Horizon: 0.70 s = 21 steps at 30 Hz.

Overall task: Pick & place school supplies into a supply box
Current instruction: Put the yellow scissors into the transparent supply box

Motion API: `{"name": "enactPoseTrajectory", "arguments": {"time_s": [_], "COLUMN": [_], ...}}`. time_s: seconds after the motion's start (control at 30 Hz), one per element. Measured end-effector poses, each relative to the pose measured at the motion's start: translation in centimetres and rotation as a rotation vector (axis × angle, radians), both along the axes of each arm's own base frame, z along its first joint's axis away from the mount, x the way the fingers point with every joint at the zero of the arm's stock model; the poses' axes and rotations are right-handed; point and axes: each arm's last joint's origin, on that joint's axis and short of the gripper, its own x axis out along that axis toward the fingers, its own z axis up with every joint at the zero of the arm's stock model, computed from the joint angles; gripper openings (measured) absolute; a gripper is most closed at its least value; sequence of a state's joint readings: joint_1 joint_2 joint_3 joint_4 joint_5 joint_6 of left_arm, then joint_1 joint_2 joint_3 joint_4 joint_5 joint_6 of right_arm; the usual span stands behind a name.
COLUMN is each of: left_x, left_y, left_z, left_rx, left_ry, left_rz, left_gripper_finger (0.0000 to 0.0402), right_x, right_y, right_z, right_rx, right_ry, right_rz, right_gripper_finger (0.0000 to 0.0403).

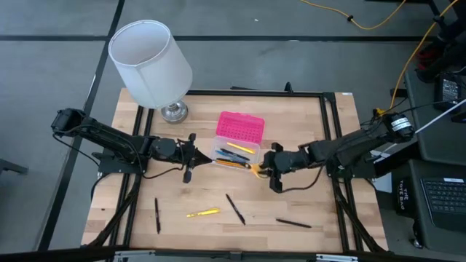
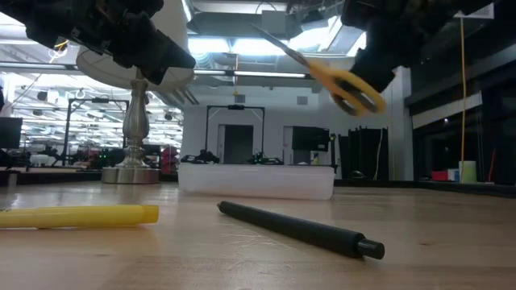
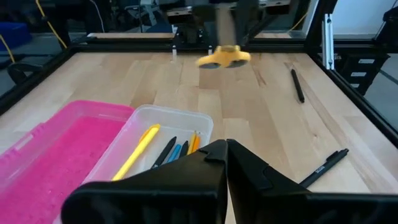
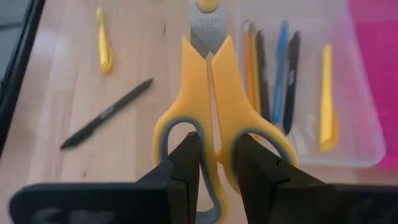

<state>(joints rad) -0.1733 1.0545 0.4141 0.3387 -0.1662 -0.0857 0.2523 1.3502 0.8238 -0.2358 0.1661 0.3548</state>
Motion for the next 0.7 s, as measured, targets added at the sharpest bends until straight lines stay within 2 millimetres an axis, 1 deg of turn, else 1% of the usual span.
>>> {"name": "enactPoseTrajectory", "arguments": {"time_s": [0.13,0.27,0.37,0.53,0.7], "left_x": [-0.4,-1.5,-2.3,-3.5,-3.9], "left_y": [0.1,0.3,0.6,1.1,1.2], "left_z": [0.5,1.3,2.0,2.3,2.3], "left_rx": [0.042,0.087,0.086,0.095,0.103], "left_ry": [-0.019,-0.028,-0.039,-0.01,0.001], "left_rz": [-0.018,-0.031,-0.028,0.001,0.022], "left_gripper_finger": [0.0002,0.0002,0.0003,0.0001,0.0004], "right_x": [0.4,0.8,1.0,1.5,2.8], "right_y": [-0.7,-1.3,-1.9,-3.4,-4.9], "right_z": [0.3,0.5,0.7,1.3,2.1], "right_rx": [0.008,0.01,-0.01,-0.042,-0.074], "right_ry": [-0.035,-0.071,-0.099,-0.139,-0.136], "right_rz": [-0.028,-0.043,-0.044,-0.071,-0.094], "right_gripper_finger": [0.0083,0.0083,0.0083,0.0083,0.0083]}}
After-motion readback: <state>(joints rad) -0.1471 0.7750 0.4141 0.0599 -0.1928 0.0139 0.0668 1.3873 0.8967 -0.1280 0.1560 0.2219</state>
